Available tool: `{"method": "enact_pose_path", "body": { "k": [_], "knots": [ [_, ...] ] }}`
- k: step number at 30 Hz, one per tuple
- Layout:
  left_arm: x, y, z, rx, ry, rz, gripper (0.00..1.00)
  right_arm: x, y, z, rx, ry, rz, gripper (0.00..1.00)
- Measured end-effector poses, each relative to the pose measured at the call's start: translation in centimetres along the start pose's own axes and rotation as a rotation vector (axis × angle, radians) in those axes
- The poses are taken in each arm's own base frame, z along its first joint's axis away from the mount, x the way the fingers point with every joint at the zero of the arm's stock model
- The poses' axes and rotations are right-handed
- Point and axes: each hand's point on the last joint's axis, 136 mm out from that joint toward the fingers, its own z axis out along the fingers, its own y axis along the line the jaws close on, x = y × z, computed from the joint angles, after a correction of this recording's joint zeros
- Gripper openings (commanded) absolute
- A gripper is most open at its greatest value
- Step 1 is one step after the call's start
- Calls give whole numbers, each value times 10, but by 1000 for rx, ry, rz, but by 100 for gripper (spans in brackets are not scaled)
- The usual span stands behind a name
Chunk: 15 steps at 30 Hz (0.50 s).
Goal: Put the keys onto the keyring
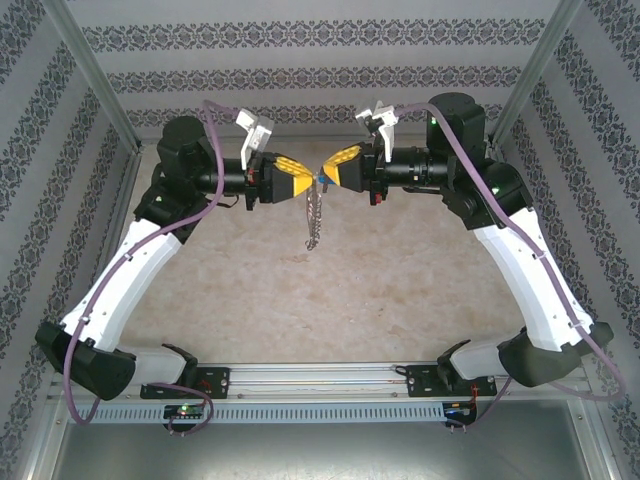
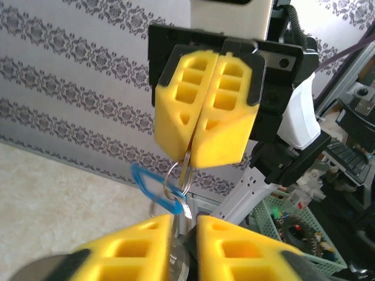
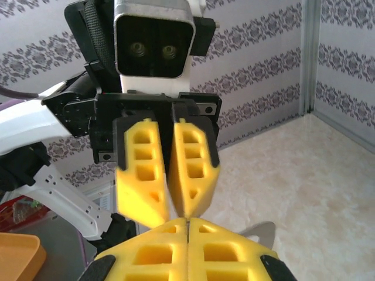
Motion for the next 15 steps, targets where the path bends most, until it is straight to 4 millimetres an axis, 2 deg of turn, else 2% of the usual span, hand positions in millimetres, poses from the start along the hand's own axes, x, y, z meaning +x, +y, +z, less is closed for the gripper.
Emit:
{"method": "enact_pose_path", "body": {
  "k": [3, 6, 11, 13, 15],
  "knots": [
    [18, 16, -2, -29, 8, -56, 34, 11, -8, 4, 19, 29, 21, 0],
    [36, 34, -10, -91, 5, -103, 38, 30, -20, 12, 36, 69, 58, 0],
    [61, 62, -36, -277, -18, -144, 42, 92, -53, 32, 89, 186, 170, 0],
    [67, 70, -45, -359, -17, -141, 42, 121, -67, 39, 117, 241, 219, 0],
    [73, 75, -52, -422, -10, -136, 43, 143, -78, 48, 137, 280, 249, 0]
  ]
}}
